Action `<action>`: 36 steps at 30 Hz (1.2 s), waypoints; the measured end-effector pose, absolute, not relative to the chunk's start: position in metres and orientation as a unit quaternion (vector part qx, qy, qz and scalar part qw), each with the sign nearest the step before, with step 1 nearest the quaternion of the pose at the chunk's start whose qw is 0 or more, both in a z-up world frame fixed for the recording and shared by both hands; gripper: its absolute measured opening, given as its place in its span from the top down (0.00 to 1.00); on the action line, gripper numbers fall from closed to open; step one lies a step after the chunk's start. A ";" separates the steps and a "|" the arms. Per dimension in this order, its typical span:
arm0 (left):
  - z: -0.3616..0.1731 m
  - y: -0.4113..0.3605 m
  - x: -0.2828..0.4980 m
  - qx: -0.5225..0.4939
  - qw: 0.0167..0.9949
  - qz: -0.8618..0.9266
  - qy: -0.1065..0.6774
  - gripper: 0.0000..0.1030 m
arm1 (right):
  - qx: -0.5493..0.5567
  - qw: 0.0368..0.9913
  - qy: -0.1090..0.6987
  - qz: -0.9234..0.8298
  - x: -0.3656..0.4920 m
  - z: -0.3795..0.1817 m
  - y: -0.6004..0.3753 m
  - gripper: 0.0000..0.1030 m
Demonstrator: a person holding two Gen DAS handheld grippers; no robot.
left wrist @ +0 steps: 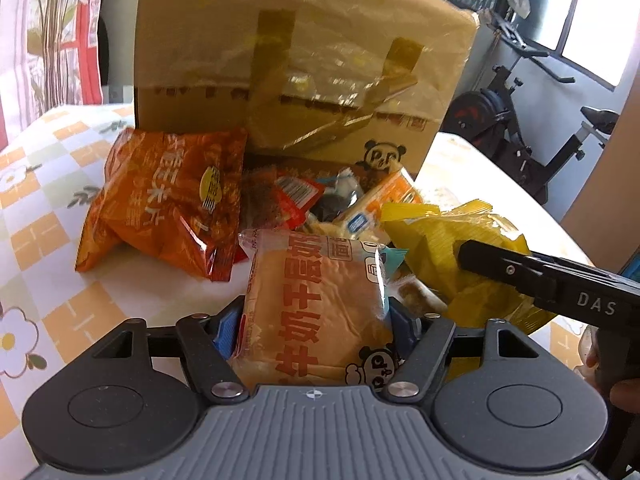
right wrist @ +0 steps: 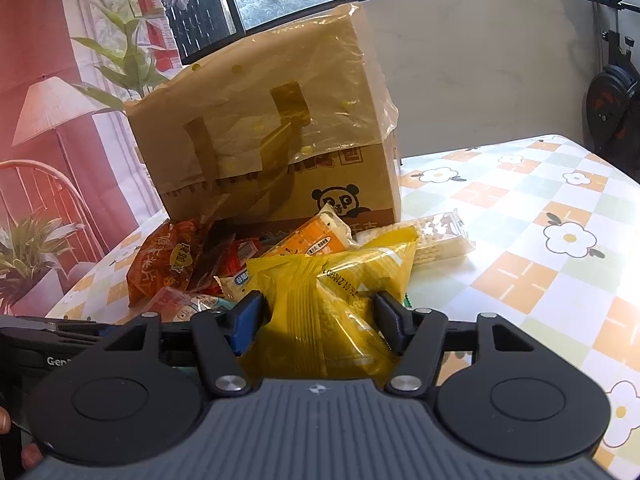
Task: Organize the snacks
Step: 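Carry both packages over the box and open both tools to release them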
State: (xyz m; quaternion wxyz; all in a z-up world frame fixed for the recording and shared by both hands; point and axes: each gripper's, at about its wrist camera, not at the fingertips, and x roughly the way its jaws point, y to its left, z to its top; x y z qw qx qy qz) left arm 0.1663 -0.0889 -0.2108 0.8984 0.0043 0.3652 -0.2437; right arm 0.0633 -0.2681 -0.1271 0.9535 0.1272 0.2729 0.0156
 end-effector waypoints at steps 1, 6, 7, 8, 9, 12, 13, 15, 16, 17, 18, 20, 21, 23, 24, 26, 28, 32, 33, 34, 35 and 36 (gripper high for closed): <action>-0.208 -0.089 0.165 0.005 0.900 -0.246 0.360 0.29 | 0.127 0.954 0.270 0.014 0.063 -0.125 -0.268 0.40; -0.197 -0.087 0.156 0.010 0.907 -0.253 0.336 0.29 | 0.127 0.959 0.254 0.007 0.057 -0.115 -0.270 0.43; -0.195 -0.088 0.155 0.010 0.909 -0.253 0.332 0.29 | 0.127 0.959 0.251 0.005 0.056 -0.113 -0.270 0.43; -0.193 -0.087 0.154 0.010 0.911 -0.252 0.327 0.29 | 0.127 0.960 0.248 0.004 0.056 -0.111 -0.270 0.43; -0.190 -0.087 0.153 0.010 0.912 -0.252 0.324 0.29 | 0.127 0.961 0.246 0.003 0.055 -0.110 -0.270 0.43; -0.181 -0.085 0.151 0.010 0.918 -0.248 0.309 0.29 | 0.124 0.963 0.238 0.000 0.055 -0.104 -0.270 0.43; -0.177 -0.083 0.150 0.009 0.920 -0.248 0.303 0.29 | 0.123 0.964 0.235 -0.001 0.055 -0.101 -0.270 0.43; -0.167 -0.077 0.150 0.003 0.926 -0.245 0.287 0.29 | 0.124 0.966 0.225 -0.002 0.055 -0.094 -0.271 0.43; -0.161 -0.075 0.150 0.000 0.929 -0.242 0.278 0.29 | 0.126 0.968 0.219 -0.002 0.055 -0.090 -0.272 0.43; -0.156 -0.072 0.151 -0.003 0.932 -0.240 0.271 0.29 | 0.127 0.969 0.212 -0.002 0.056 -0.085 -0.273 0.43; -0.150 -0.069 0.152 -0.004 0.935 -0.238 0.262 0.29 | 0.127 0.971 0.204 -0.002 0.056 -0.079 -0.274 0.43; -0.138 -0.065 0.153 -0.005 0.941 -0.234 0.246 0.29 | 0.125 0.974 0.190 -0.002 0.059 -0.069 -0.275 0.43; -0.131 -0.062 0.155 -0.005 0.943 -0.232 0.237 0.29 | 0.123 0.976 0.182 -0.001 0.061 -0.062 -0.275 0.43; -0.118 -0.059 0.158 -0.005 0.948 -0.229 0.220 0.29 | 0.121 0.979 0.164 0.002 0.065 -0.050 -0.276 0.43; -0.110 -0.056 0.159 -0.003 0.951 -0.227 0.210 0.29 | 0.121 0.981 0.155 0.005 0.067 -0.043 -0.277 0.43; -0.096 -0.054 0.166 -0.001 0.955 -0.224 0.193 0.29 | 0.117 0.984 0.137 0.011 0.073 -0.028 -0.277 0.43; -0.082 -0.050 0.172 -0.002 0.959 -0.222 0.177 0.29 | 0.107 0.987 0.121 0.019 0.080 -0.014 -0.276 0.43; -0.054 -0.048 0.186 -0.003 0.965 -0.216 0.151 0.29 | 0.089 0.991 0.090 0.035 0.099 0.010 -0.273 0.43; -0.046 -0.048 0.191 -0.004 0.966 -0.215 0.145 0.29 | 0.086 0.992 0.084 0.038 0.105 0.015 -0.273 0.43; -0.041 -0.049 0.195 -0.003 0.966 -0.216 0.141 0.29 | 0.083 0.993 0.078 0.040 0.111 0.019 -0.273 0.43; -0.034 -0.051 0.201 -0.002 0.967 -0.215 0.136 0.29 | 0.082 0.993 0.072 0.043 0.118 0.024 -0.272 0.43; -0.028 -0.053 0.207 0.001 0.968 -0.214 0.131 0.29 | 0.080 0.994 0.066 0.044 0.128 0.029 -0.272 0.43</action>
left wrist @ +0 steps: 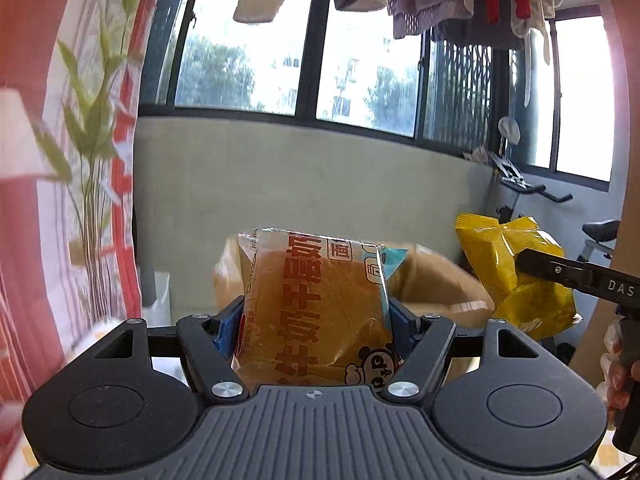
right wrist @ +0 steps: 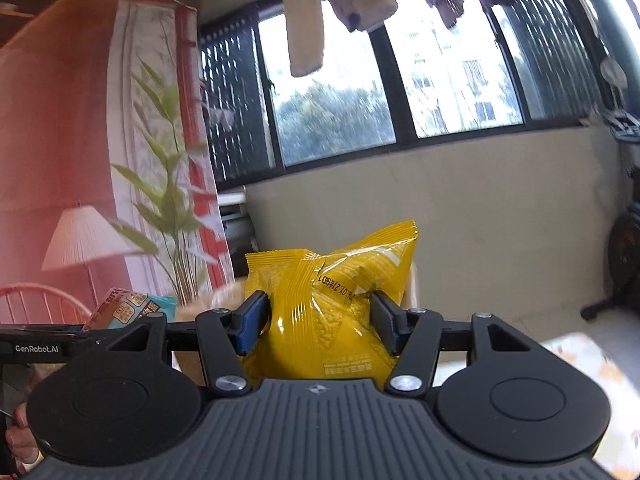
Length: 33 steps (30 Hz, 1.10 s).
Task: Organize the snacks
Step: 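Carry both packages over the box and open both tools to release them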
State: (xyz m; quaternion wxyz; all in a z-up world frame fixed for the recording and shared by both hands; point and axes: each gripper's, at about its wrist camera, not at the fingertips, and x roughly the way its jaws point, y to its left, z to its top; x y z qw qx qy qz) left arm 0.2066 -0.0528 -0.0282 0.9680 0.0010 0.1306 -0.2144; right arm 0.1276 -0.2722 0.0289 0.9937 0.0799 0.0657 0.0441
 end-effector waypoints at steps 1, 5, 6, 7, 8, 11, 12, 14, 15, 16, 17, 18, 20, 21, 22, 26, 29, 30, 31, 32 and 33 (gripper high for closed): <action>-0.024 -0.056 0.211 0.005 0.969 -0.214 0.126 0.29 | 0.078 0.994 0.060 0.044 0.136 0.033 -0.272 0.43; -0.011 -0.078 0.236 0.039 0.971 -0.203 0.117 0.29 | 0.051 0.997 0.056 0.027 0.176 0.041 -0.266 0.43; -0.009 -0.084 0.245 0.043 0.971 -0.201 0.119 0.29 | 0.044 0.997 0.056 0.024 0.188 0.041 -0.264 0.43; -0.007 -0.088 0.254 0.043 0.971 -0.200 0.123 0.29 | 0.039 0.997 0.058 0.020 0.199 0.041 -0.263 0.43; -0.006 -0.092 0.262 0.041 0.971 -0.199 0.127 0.29 | 0.036 0.997 0.062 0.015 0.212 0.041 -0.262 0.43; -0.006 -0.100 0.289 0.035 0.970 -0.192 0.142 0.29 | 0.032 0.996 0.083 0.004 0.243 0.037 -0.261 0.43; -0.007 -0.103 0.298 0.032 0.970 -0.189 0.147 0.29 | 0.022 0.995 0.092 -0.002 0.254 0.034 -0.259 0.43; -0.010 -0.105 0.316 0.026 0.969 -0.185 0.162 0.29 | -0.003 0.993 0.117 -0.002 0.272 0.028 -0.255 0.43; -0.012 -0.106 0.323 0.021 0.967 -0.187 0.172 0.29 | -0.016 0.991 0.133 -0.004 0.281 0.023 -0.253 0.43; -0.015 -0.106 0.330 0.016 0.964 -0.193 0.184 0.29 | -0.022 0.989 0.145 -0.006 0.287 0.019 -0.252 0.43; -0.018 -0.107 0.335 0.014 0.961 -0.197 0.194 0.29 | -0.027 0.987 0.160 -0.008 0.294 0.015 -0.252 0.43; -0.022 -0.110 0.338 0.016 0.959 -0.198 0.200 0.29 | -0.031 0.985 0.170 -0.011 0.297 0.012 -0.251 0.43; -0.028 -0.113 0.343 0.022 0.958 -0.194 0.208 0.28 | -0.044 0.981 0.190 -0.020 0.303 0.006 -0.248 0.42; -0.031 -0.115 0.345 0.024 0.957 -0.193 0.215 0.28 | -0.048 0.978 0.200 -0.023 0.304 0.004 -0.248 0.41; -0.034 -0.114 0.348 0.022 0.955 -0.192 0.224 0.28 | -0.048 0.977 0.208 -0.027 0.305 0.002 -0.247 0.41; -0.037 -0.110 0.349 0.011 0.951 -0.196 0.237 0.25 | -0.039 0.977 0.210 -0.023 0.297 0.005 -0.250 0.27; -0.034 -0.107 0.345 0.019 0.955 -0.188 0.228 0.19 | -0.055 0.977 0.206 -0.017 0.283 0.008 -0.251 0.27; -0.034 -0.106 0.343 0.021 0.956 -0.185 0.225 0.19 | -0.056 0.977 0.205 -0.016 0.279 0.009 -0.251 0.27; -0.032 -0.104 0.340 0.021 0.957 -0.183 0.223 0.19 | -0.056 0.977 0.204 -0.015 0.275 0.010 -0.251 0.27; -0.030 -0.102 0.337 0.018 0.958 -0.183 0.222 0.19 | -0.056 0.977 0.204 -0.014 0.270 0.011 -0.250 0.27; -0.029 -0.103 0.335 0.016 0.958 -0.185 0.221 0.19 | -0.056 0.977 0.204 -0.013 0.266 0.012 -0.251 0.27</action>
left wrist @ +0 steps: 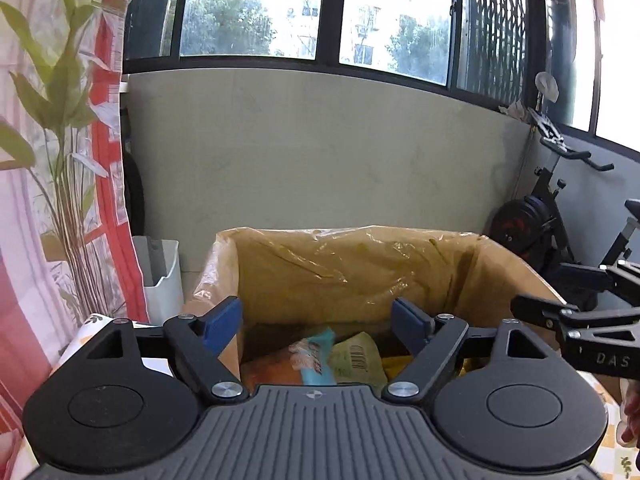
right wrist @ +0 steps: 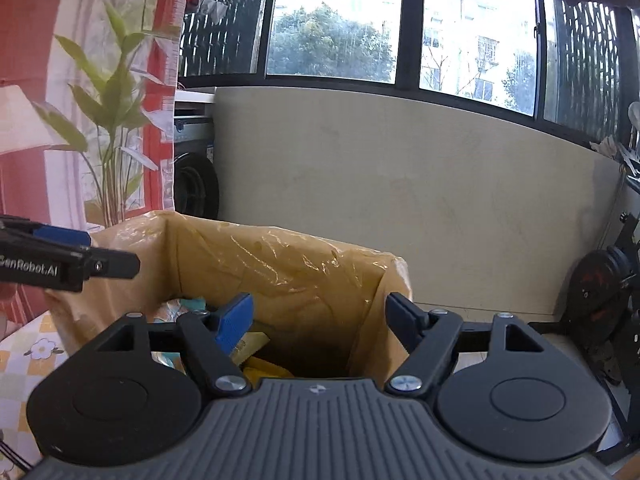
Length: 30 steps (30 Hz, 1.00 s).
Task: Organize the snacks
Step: 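Carry both packages over the box and open both tools to release them, then move both tools back down toward the remaining snacks on the table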
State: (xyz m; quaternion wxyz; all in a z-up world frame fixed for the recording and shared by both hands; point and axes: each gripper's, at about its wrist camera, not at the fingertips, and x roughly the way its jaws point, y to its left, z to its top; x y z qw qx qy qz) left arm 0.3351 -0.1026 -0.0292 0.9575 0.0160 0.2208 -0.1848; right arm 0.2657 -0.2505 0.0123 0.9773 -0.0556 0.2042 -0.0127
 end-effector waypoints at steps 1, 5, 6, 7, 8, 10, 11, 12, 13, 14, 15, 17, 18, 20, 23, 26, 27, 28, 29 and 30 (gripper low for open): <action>-0.027 -0.101 0.330 0.015 0.958 -0.186 0.219 0.19 | -0.056 0.977 0.204 -0.010 0.260 0.013 -0.251 0.26; -0.021 -0.094 0.308 0.024 0.961 -0.183 0.206 0.19 | -0.060 0.977 0.203 0.002 0.235 0.015 -0.250 0.23; -0.021 -0.090 0.303 0.024 0.962 -0.182 0.204 0.19 | -0.058 0.977 0.204 0.006 0.229 0.015 -0.249 0.22; -0.022 -0.086 0.299 0.023 0.962 -0.181 0.204 0.19 | -0.055 0.977 0.205 0.010 0.223 0.015 -0.249 0.20; -0.022 -0.081 0.295 0.020 0.962 -0.180 0.205 0.19 | -0.052 0.977 0.204 0.015 0.217 0.014 -0.249 0.19; -0.025 -0.072 0.283 0.016 0.962 -0.177 0.209 0.19 | -0.047 0.977 0.205 0.022 0.207 0.012 -0.247 0.17; -0.027 -0.067 0.278 0.015 0.962 -0.177 0.209 0.19 | -0.046 0.977 0.206 0.022 0.202 0.010 -0.245 0.17; -0.031 -0.061 0.271 0.015 0.962 -0.177 0.210 0.19 | -0.046 0.977 0.207 0.022 0.197 0.008 -0.244 0.16; -0.034 -0.057 0.265 0.018 0.962 -0.176 0.210 0.19 | -0.046 0.977 0.209 0.023 0.192 0.007 -0.242 0.16; -0.037 -0.053 0.260 0.023 0.962 -0.173 0.210 0.19 | -0.048 0.976 0.212 0.023 0.188 0.004 -0.240 0.16; -0.041 -0.048 0.253 0.029 0.964 -0.167 0.207 0.19 | -0.051 0.975 0.215 0.023 0.183 0.001 -0.238 0.16; -0.048 -0.038 0.241 0.036 0.967 -0.155 0.199 0.19 | -0.060 0.973 0.219 0.027 0.174 -0.006 -0.234 0.15; -0.051 -0.033 0.237 0.037 0.968 -0.153 0.198 0.19 | -0.062 0.973 0.222 0.028 0.169 -0.010 -0.232 0.14; -0.059 -0.024 0.230 0.035 0.967 -0.148 0.202 0.19 | -0.061 0.971 0.228 0.029 0.162 -0.018 -0.230 0.14; -0.070 -0.014 0.221 0.035 0.968 -0.140 0.206 0.19 | -0.049 0.969 0.238 0.035 0.151 -0.030 -0.228 0.14; -0.082 -0.007 0.215 0.031 0.967 -0.136 0.213 0.19 | -0.042 0.968 0.242 0.043 0.140 -0.044 -0.226 0.14; -0.086 -0.005 0.214 0.028 0.966 -0.136 0.217 0.20 | -0.042 0.968 0.245 0.045 0.137 -0.049 -0.226 0.14; -0.090 -0.005 0.212 0.027 0.966 -0.135 0.219 0.20 | -0.041 0.966 0.249 0.047 0.134 -0.053 -0.225 0.14; -0.093 -0.004 0.210 0.026 0.966 -0.134 0.220 0.20 | -0.038 0.965 0.255 0.048 0.133 -0.058 -0.225 0.14; -0.096 -0.004 0.208 0.026 0.966 -0.134 0.221 0.20 | -0.035 0.963 0.262 0.048 0.131 -0.062 -0.225 0.14</action>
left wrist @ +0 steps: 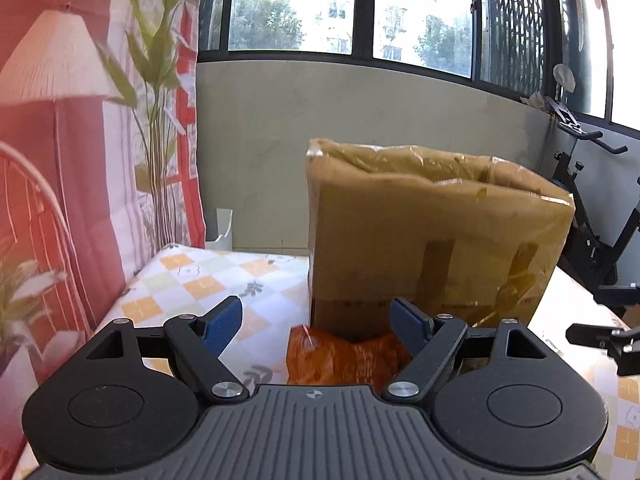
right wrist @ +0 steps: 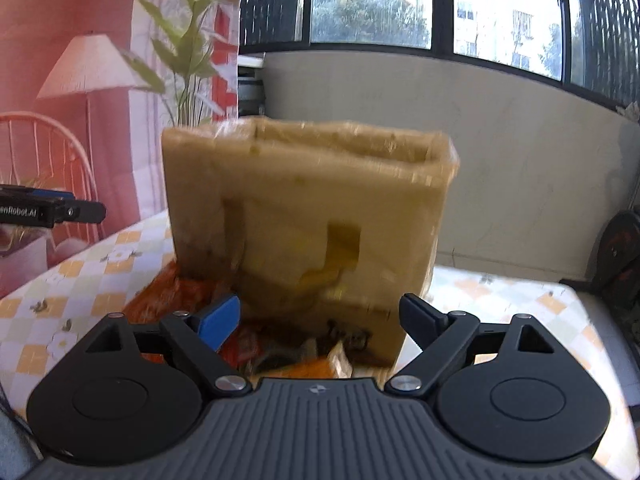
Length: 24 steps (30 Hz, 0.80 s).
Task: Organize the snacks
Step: 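Move both tools back down toward the remaining snacks on the table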
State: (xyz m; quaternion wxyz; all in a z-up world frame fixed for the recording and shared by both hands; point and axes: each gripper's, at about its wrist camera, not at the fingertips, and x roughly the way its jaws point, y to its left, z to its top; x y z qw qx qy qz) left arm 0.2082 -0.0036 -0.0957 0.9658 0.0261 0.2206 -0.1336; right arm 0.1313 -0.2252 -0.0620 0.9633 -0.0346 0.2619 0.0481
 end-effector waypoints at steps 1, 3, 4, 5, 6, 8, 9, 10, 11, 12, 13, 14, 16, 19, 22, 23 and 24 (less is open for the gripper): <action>-0.098 -0.004 0.207 0.027 0.966 -0.134 0.221 0.20 | -0.030 0.962 0.267 0.047 0.130 -0.065 -0.226 0.14; -0.104 -0.006 0.205 0.027 0.965 -0.134 0.223 0.20 | -0.020 0.960 0.276 0.043 0.125 -0.073 -0.229 0.14; -0.106 -0.006 0.204 0.026 0.965 -0.136 0.225 0.20 | -0.017 0.959 0.279 0.040 0.122 -0.077 -0.230 0.14; -0.108 -0.007 0.203 0.025 0.964 -0.138 0.226 0.20 | -0.015 0.958 0.283 0.038 0.119 -0.081 -0.232 0.14; -0.110 -0.007 0.202 0.024 0.964 -0.138 0.227 0.20 | -0.015 0.957 0.288 0.035 0.118 -0.084 -0.233 0.14; -0.115 -0.010 0.199 0.026 0.963 -0.137 0.229 0.20 | -0.014 0.955 0.296 0.032 0.111 -0.093 -0.234 0.14; -0.118 -0.010 0.198 0.027 0.963 -0.137 0.230 0.20 | -0.013 0.953 0.300 0.032 0.109 -0.097 -0.234 0.14; -0.120 -0.011 0.198 0.027 0.963 -0.137 0.232 0.20 | -0.013 0.952 0.303 0.030 0.106 -0.100 -0.235 0.14; -0.122 -0.011 0.198 0.026 0.962 -0.137 0.235 0.20 | -0.013 0.951 0.306 0.029 0.104 -0.104 -0.236 0.14; -0.124 -0.012 0.198 0.026 0.961 -0.137 0.238 0.20 | -0.011 0.950 0.310 0.027 0.101 -0.108 -0.237 0.14; -0.126 -0.012 0.198 0.026 0.960 -0.137 0.241 0.20 | -0.009 0.949 0.314 0.026 0.098 -0.111 -0.237 0.14; -0.127 -0.013 0.198 0.026 0.960 -0.137 0.243 0.20 | -0.008 0.948 0.317 0.024 0.096 -0.115 -0.238 0.14; -0.130 -0.013 0.197 0.025 0.959 -0.139 0.247 0.20 | -0.006 0.946 0.325 0.020 0.091 -0.120 -0.240 0.14; -0.133 -0.015 0.195 0.024 0.958 -0.141 0.251 0.20 | -0.006 0.942 0.335 0.017 0.087 -0.127 -0.243 0.14; -0.136 -0.015 0.194 0.023 0.956 -0.142 0.256 0.20 | -0.007 0.939 0.343 0.016 0.084 -0.131 -0.243 0.14; -0.137 -0.015 0.194 0.023 0.955 -0.143 0.258 0.20 | -0.007 0.939 0.345 0.016 0.083 -0.133 -0.243 0.14; -0.137 -0.015 0.194 0.022 0.955 -0.143 0.260 0.20 | -0.005 0.938 0.347 0.015 0.082 -0.134 -0.244 0.14</action>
